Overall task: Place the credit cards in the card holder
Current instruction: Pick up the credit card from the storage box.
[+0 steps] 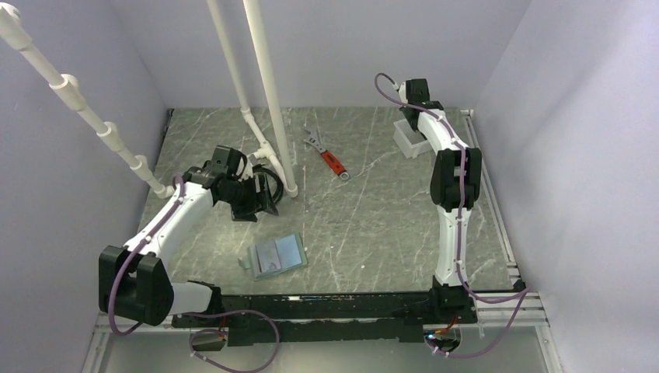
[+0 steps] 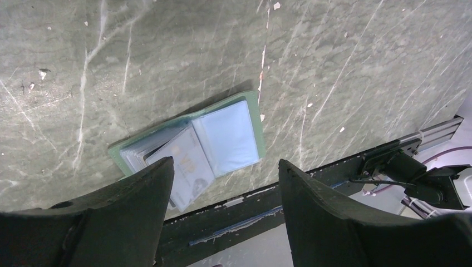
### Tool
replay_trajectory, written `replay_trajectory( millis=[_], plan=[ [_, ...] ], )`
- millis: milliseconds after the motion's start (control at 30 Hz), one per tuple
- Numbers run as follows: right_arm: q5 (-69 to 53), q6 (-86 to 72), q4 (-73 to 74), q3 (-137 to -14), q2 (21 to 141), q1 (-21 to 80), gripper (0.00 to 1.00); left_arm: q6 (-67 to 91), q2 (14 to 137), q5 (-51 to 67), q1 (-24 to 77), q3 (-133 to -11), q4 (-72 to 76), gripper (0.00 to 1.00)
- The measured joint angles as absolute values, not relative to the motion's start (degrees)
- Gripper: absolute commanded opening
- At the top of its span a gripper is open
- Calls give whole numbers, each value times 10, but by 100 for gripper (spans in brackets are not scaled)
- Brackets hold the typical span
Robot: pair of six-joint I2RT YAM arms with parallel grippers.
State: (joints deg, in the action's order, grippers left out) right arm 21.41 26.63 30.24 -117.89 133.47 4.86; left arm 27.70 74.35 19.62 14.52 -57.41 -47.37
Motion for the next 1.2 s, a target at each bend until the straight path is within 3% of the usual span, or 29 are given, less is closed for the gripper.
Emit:
replay_trajectory(
  millis=[300, 567, 900, 1200],
  plan=[
    [181, 172, 326, -1162, 1318, 48, 0, 281, 740, 202, 145, -565, -469, 74],
    [207, -6, 313, -1120, 1262, 48, 0, 286, 726, 209, 145, -556, -465, 74],
    [220, -225, 364, -1185, 1254, 36, 0, 297, 708, 214, 144, -543, -464, 74],
    [171, -316, 380, -1183, 1255, 3, 0, 298, 702, 218, 144, -536, -462, 74]
  ],
)
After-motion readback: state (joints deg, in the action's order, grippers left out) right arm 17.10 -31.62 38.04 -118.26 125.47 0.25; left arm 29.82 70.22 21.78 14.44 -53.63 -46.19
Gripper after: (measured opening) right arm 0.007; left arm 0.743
